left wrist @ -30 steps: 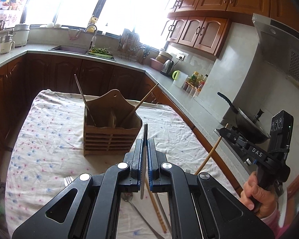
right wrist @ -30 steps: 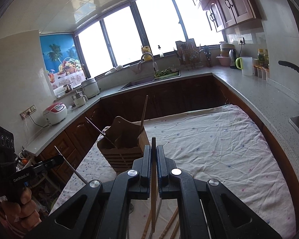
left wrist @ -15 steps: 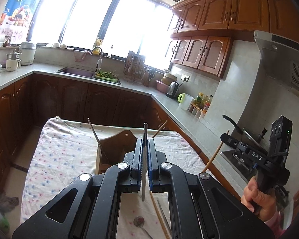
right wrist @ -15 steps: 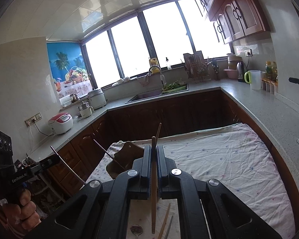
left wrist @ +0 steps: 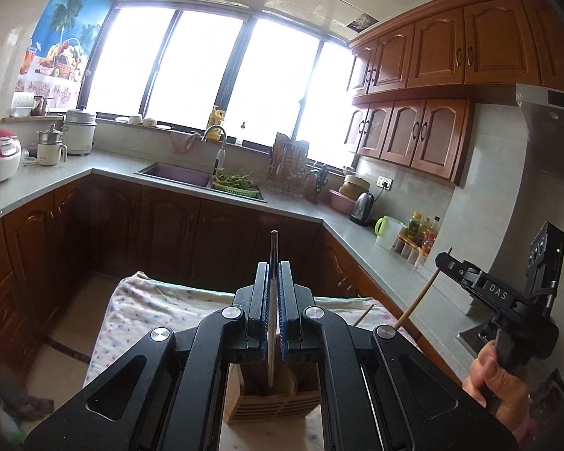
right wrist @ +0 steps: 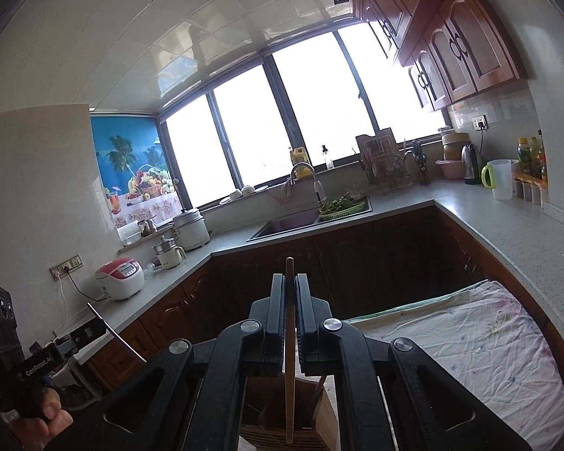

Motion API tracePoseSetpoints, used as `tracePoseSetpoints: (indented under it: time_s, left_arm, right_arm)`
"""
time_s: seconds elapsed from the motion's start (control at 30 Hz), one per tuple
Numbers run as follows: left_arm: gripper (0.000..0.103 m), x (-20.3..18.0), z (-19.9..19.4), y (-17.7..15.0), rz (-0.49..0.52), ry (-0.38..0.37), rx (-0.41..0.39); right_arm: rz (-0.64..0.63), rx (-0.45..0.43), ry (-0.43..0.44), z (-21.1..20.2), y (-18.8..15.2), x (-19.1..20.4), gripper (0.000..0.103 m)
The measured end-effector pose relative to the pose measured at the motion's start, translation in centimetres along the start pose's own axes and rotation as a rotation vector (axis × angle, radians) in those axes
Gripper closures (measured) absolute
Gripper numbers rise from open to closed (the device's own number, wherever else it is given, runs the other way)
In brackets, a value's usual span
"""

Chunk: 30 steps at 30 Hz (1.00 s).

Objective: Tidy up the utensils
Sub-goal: 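Carry both chopsticks to the wooden holder and insert them into its slots, then open the right tool while the left tool opens, leaving chopsticks in the holder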

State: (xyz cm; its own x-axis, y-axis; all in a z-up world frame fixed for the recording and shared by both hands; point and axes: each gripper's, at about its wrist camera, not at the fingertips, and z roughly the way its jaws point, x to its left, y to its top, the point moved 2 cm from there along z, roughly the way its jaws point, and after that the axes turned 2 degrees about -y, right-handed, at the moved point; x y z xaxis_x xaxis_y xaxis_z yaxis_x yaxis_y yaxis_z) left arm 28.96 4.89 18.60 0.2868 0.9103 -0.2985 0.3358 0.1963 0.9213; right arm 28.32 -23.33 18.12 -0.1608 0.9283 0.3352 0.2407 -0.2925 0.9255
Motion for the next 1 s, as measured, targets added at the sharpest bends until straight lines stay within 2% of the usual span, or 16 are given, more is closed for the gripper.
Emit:
tracePoseSetpoints:
  time_s: [0.23, 0.63, 0.8, 1.0]
  left_arm:
    - [0.1, 2.5, 3.2, -2.3, -0.061, 0.044, 0.027]
    - [0.1, 3.2, 6.8, -7.1, -0.076, 0.072, 0.113]
    - [0.1, 3.3, 8.0, -8.4, -0.076, 0.077, 0.162]
    - [0.1, 3.5, 8.3, -8.3, -0.079, 0.084, 0.172]
  right_arm:
    - [0.063, 0.022, -0.022, 3.3, -2.8, -2.1, 0.098]
    - [0.096, 0.105, -0.057, 6.5, -7.4, -3.6, 0.098]
    - [0.085, 0.155, -0.058, 7.4, -8.5, -3.5, 0.098]
    - [0.084, 0.166, -0.06, 7.5, -8.4, -3.7, 0.098]
